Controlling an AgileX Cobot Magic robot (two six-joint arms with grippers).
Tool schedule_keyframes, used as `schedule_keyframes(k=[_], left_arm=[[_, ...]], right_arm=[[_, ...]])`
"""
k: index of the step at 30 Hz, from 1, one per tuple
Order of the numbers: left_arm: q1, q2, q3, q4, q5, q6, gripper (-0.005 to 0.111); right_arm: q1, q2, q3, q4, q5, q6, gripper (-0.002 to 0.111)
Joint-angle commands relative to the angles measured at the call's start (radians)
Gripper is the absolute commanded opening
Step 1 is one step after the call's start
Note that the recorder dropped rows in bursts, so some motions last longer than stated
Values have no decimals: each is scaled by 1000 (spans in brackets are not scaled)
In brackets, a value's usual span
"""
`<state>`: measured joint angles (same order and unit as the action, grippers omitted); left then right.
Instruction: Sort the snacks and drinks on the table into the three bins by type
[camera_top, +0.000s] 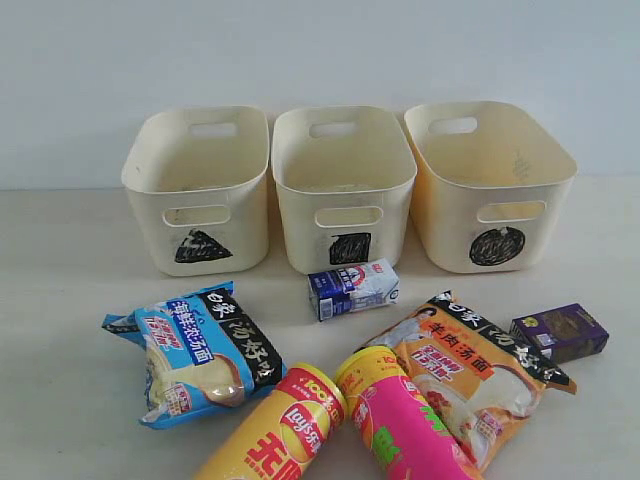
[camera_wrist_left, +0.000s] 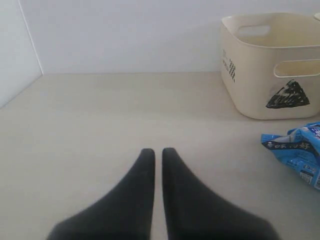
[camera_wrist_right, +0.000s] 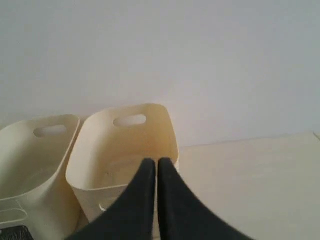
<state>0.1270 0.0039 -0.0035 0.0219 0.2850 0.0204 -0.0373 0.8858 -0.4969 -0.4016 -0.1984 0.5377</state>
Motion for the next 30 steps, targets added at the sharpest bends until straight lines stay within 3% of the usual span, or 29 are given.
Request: schedule_keyframes(k=[1, 6, 15, 19, 25, 30], left_arm=[[0, -4, 4, -4, -1, -6, 4], [0, -4, 4, -4, -1, -6, 4], [0, -4, 4, -4, -1, -6, 4], [0, -4, 4, -4, -1, -6, 4], [0, -4, 4, -4, -1, -6, 4], [0, -4, 4, -4, -1, -6, 4]], right_arm=[[40, 92, -51, -16, 0, 11, 0], [131, 183, -192, -88, 190, -10, 0], [196, 292, -406, -22, 667, -397, 0], [196, 394, -533, 296, 891, -786, 0], [194, 604, -734, 600, 1184, -1100, 0], [127, 795, -845, 871, 1403, -1384, 0]])
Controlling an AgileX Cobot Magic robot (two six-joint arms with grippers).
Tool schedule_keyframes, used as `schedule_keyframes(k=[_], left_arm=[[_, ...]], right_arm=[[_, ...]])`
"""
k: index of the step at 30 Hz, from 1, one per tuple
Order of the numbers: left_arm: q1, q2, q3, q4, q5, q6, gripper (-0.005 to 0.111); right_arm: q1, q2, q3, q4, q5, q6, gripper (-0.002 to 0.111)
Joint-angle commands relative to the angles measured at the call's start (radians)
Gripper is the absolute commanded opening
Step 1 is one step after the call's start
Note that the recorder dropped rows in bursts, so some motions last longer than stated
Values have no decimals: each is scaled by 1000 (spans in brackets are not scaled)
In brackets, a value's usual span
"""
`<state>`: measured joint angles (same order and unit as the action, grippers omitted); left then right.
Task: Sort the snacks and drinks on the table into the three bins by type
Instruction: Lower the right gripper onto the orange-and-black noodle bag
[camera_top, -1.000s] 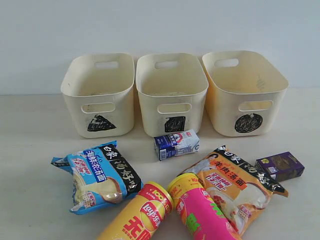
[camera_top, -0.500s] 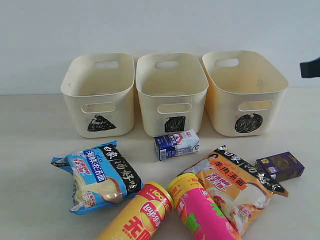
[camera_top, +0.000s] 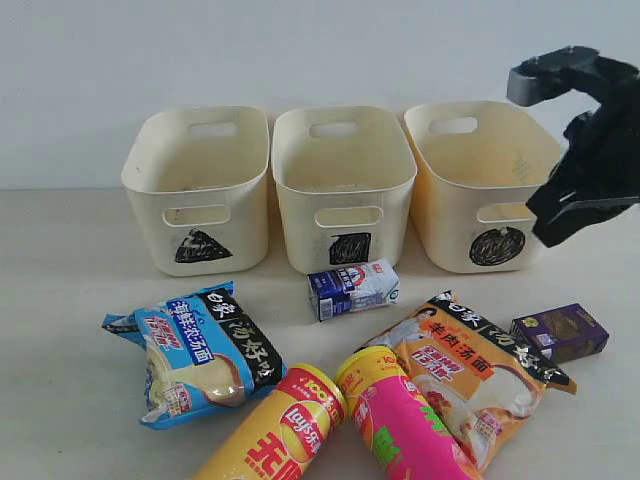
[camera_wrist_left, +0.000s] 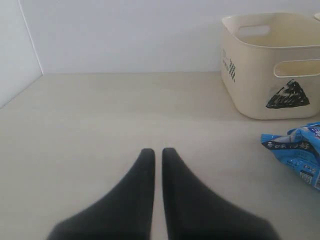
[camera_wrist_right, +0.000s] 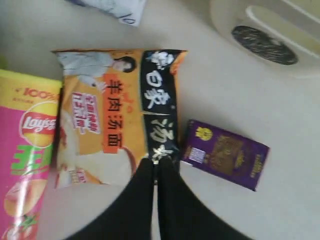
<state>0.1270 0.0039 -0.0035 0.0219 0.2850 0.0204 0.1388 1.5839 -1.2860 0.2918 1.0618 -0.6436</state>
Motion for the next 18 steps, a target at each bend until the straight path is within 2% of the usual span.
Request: schedule_keyframes(k=[1, 9, 11, 14, 18], left_arm=[[0, -4, 4, -4, -1, -6, 4], [0, -4, 4, -4, -1, -6, 4], [0, -4, 4, -4, -1, -6, 4], [0, -4, 4, -4, -1, -6, 4], [0, -4, 4, -4, -1, -6, 4]], right_arm=[[-54, 118, -64, 207, 159, -237, 0], [-59, 242, -66, 214, 126, -271, 0], [-59, 259, -66, 214, 124, -288, 5], [-59, 276, -66, 220, 108, -297, 25], [-59, 298, -63, 232, 88, -304, 70]])
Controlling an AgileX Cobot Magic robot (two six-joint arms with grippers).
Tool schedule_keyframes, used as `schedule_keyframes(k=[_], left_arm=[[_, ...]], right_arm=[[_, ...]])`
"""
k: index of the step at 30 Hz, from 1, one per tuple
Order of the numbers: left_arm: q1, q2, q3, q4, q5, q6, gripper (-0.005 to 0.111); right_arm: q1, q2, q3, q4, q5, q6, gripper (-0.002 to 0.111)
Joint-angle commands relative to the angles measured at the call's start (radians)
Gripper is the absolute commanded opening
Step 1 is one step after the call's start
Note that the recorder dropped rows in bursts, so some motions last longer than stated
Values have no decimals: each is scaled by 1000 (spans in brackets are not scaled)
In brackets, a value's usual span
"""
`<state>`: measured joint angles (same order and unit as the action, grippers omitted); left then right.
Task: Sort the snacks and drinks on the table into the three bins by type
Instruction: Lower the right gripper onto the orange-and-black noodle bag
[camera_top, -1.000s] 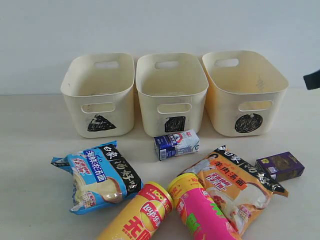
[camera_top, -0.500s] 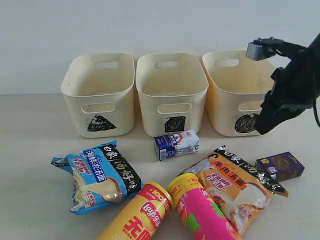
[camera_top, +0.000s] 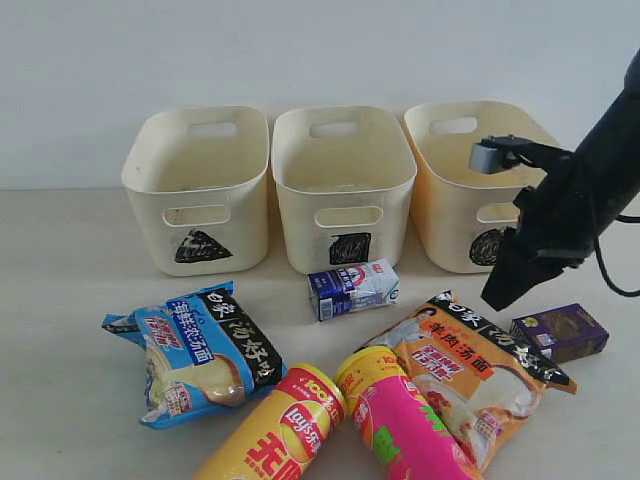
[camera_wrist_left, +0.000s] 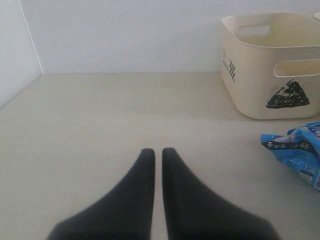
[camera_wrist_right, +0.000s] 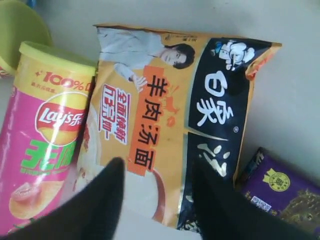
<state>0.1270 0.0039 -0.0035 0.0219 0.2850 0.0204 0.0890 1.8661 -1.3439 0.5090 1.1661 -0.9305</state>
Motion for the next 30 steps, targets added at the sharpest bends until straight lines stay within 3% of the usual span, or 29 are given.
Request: schedule_keyframes(k=[1, 3, 30], left_arm=[[0, -4, 4, -4, -1, -6, 4], [0, -4, 4, -4, -1, -6, 4], [0, -4, 4, -4, -1, -6, 4]], right_arm=[[-9, 22, -5, 15, -16, -23, 79], [-9, 40, -5, 15, -18, -46, 85], [22, 100, -5, 106, -175, -175, 85]])
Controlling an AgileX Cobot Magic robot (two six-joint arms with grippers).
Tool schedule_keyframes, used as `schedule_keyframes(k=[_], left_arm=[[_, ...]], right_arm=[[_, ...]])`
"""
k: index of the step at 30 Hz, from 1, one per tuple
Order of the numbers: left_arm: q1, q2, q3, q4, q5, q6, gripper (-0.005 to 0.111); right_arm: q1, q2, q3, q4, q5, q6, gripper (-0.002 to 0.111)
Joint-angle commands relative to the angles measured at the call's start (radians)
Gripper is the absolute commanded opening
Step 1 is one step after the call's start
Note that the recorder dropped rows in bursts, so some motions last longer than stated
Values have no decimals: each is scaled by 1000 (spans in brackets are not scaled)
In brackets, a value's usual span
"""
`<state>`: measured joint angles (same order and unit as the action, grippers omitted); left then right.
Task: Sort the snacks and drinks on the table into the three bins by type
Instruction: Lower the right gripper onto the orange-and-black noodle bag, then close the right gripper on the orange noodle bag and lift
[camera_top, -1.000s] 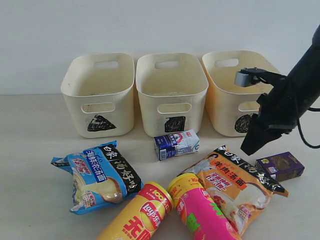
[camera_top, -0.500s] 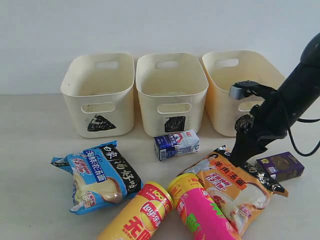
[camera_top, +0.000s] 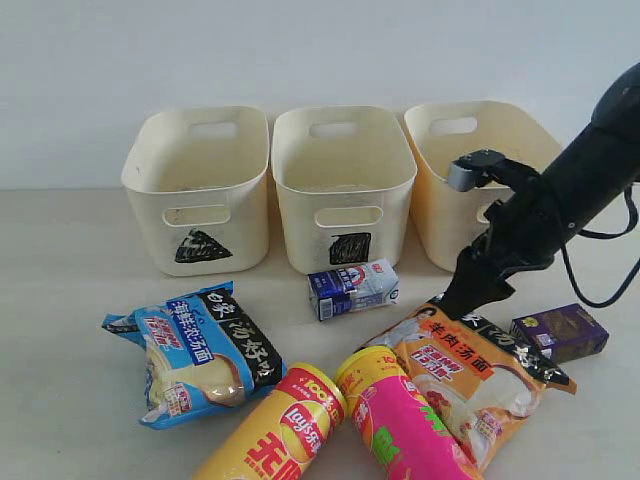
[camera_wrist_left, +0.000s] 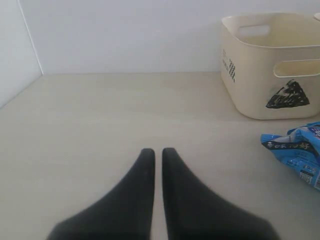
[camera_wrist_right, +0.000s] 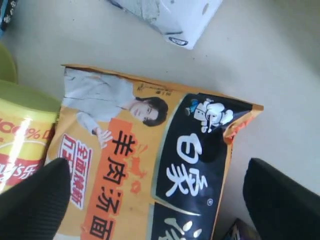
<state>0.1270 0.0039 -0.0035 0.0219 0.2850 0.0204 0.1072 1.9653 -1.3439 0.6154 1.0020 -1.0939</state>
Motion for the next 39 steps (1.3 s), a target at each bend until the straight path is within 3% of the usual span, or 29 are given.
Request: schedule_keyframes(k=[1, 31, 39], left_arm=[[0, -4, 4, -4, -1, -6, 4], [0, -4, 4, -4, -1, -6, 4], [0, -4, 4, -4, -1, -6, 4]], right_arm=[[3, 1, -5, -3, -13, -11, 85], [3, 116, 42, -8, -99, -52, 85], [3, 141, 42, 2, 8, -67, 85]])
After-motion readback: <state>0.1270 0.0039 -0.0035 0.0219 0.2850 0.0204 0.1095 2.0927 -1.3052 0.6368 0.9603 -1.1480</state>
